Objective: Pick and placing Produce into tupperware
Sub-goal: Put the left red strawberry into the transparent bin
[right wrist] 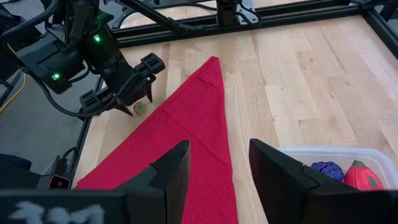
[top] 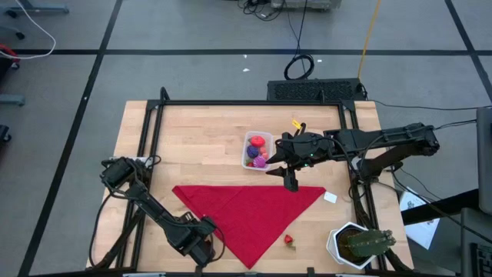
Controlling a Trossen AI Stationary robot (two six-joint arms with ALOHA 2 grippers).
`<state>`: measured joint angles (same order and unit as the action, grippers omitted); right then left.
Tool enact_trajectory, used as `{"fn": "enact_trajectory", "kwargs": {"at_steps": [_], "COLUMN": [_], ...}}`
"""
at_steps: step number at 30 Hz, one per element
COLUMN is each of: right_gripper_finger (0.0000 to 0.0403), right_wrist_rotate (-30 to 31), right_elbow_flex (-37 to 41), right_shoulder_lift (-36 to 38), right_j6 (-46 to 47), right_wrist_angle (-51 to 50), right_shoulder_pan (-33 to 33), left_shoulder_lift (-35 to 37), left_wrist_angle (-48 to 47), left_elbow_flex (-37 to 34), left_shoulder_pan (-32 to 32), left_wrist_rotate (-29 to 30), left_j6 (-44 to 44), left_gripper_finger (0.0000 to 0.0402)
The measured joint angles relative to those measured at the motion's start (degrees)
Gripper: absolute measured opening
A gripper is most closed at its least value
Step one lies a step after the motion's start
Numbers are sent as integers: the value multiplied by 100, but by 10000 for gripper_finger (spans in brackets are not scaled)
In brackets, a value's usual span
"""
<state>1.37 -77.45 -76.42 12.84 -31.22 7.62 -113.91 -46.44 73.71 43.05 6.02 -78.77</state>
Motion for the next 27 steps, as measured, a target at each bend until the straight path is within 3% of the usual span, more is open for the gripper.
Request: {"fn": "enact_trajectory", "kwargs": {"at_steps": [27], "right_gripper_finger": [157], "right_wrist_rotate": [0], "right_elbow_flex": [0], "right_shoulder_lift": [0], "right_j6": [0], "right_wrist_angle": [20], "right_shoulder_pan": [101], "left_shoulder_lift": [-15], "left_wrist_angle": [-35], "left_elbow_flex": [149], "left_shoulder_pan": [-7], "left_wrist_rotate": [-42], "left_j6": [-93], "left_gripper_finger": [176]}}
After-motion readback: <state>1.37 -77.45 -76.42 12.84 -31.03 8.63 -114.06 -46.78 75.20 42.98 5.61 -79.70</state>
